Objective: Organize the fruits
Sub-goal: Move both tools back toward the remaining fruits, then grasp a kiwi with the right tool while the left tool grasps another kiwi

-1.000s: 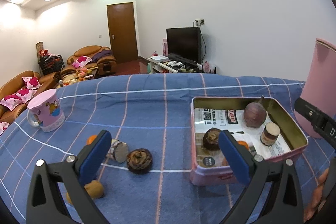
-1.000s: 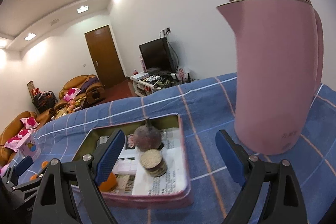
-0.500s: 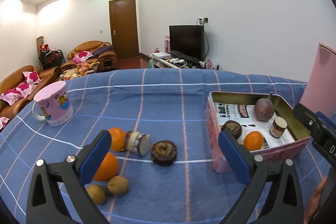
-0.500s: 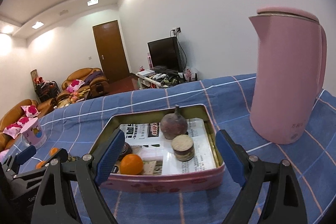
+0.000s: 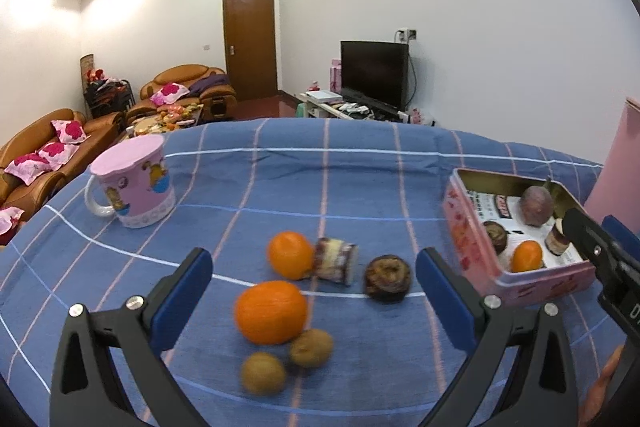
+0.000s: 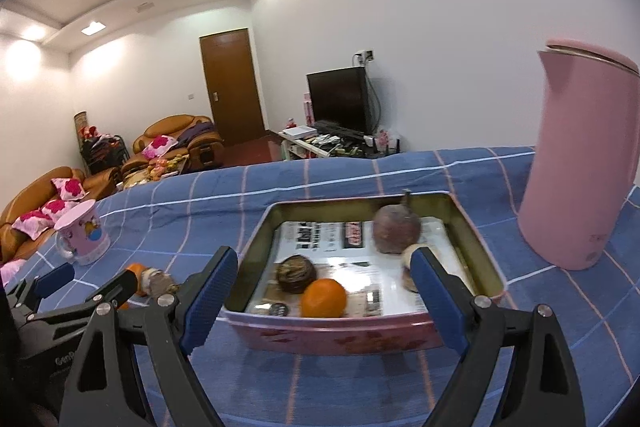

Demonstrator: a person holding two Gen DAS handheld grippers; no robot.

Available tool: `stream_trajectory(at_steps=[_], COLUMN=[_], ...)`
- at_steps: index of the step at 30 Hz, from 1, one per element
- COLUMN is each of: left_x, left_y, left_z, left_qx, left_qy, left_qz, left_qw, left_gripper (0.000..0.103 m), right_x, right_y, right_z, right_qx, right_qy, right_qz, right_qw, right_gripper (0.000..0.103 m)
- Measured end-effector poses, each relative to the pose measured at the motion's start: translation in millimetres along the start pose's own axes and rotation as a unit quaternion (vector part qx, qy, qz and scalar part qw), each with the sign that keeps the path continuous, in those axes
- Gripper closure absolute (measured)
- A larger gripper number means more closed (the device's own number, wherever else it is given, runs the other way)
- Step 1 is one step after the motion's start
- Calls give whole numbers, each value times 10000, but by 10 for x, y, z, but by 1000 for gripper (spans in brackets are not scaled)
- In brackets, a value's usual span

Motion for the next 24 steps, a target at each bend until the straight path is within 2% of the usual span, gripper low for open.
stream_trajectory(at_steps=[7, 12, 13, 14, 16, 19, 22, 24], left_x=[117, 236, 263, 287, 303, 304, 294, 285], left_y=[50, 115, 131, 144, 160, 169, 165, 159], left_z=[394, 831, 942, 1042, 1179, 1307, 1331, 1320], left_qx=[281, 430, 477, 506, 540, 530, 516, 487], left_qy=[230, 49, -56, -161, -312, -417, -303, -226], left_qz=[-35, 70, 94, 117, 147, 205, 228, 246], left_qw=[9993, 9990, 9988, 9985, 9979, 9975, 9979, 9983], left_gripper=[0, 0, 0, 0, 0, 0, 0, 0], right_x=[22, -4, -16, -26, -63, -133, -180, -243], right_y=[27, 83, 100, 120, 169, 243, 285, 340], right_z=[350, 751, 850, 941, 1123, 1369, 1648, 1798], right_qx=[410, 997, 1145, 1301, 1550, 1974, 2293, 2343], right_qy=[-209, -541, -620, -680, -802, -855, -1044, -1232], right_qz=[17, 250, 318, 381, 569, 856, 1047, 1274], right_qw=[9989, 9932, 9910, 9884, 9830, 9728, 9621, 9559], right_gripper=[14, 15, 20, 32, 45, 46, 48, 66])
Point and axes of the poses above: each gripper's, at about its wrist camera, not at the fingertips, and y roughly the way its jaws point, z to its left, x to its top, the point moved 7 cm from there along y, roughly the way its jaws point, and after that the axes turned 12 degrees about -y, right-handed, at the moved point
